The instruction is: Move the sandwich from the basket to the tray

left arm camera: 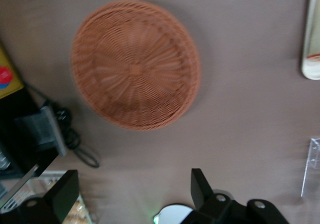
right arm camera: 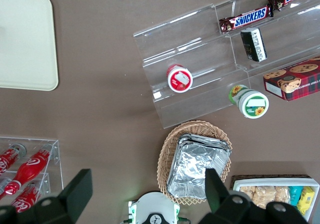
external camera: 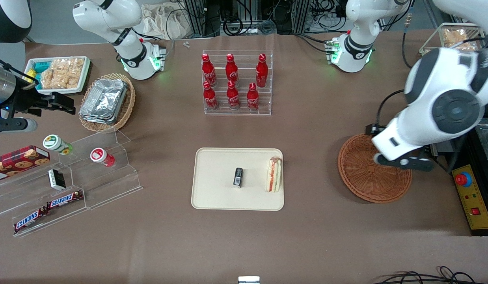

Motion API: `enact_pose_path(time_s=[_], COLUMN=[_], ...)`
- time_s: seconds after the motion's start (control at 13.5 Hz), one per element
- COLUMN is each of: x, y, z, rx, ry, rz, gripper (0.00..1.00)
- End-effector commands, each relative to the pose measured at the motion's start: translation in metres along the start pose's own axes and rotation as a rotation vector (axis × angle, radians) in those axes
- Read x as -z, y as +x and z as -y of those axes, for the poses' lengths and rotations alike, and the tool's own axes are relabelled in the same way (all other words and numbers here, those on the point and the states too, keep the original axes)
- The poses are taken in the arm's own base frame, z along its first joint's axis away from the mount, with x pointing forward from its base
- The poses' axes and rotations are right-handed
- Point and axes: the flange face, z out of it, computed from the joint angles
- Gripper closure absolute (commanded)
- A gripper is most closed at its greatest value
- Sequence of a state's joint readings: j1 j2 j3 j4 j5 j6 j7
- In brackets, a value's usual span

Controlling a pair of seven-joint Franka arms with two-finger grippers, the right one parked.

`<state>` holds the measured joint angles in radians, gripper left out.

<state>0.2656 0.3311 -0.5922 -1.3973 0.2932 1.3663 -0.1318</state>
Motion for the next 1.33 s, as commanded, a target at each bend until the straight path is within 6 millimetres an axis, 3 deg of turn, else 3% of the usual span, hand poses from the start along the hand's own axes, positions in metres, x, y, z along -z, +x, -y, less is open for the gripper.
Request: enact_pose_path(time_s=[0.0,0.15,0.3,0.52,1.26], x=[0.01,0.01,0.017,0.015,0.015], y=[-0.018,-0.021,-0.021,-0.026,-0.024], z=[0.025,0.052,0.058,0.086,0.094], rx=[0.038,0.098,0.113,0.156,0.245], ry=[0.002,-0.022,-0.056,-0.095,-0.13], rz=[0.001,-0.006,-0.025,-0.025,-0.045], gripper=[0.01,0.01,0.01,0.01,0.01])
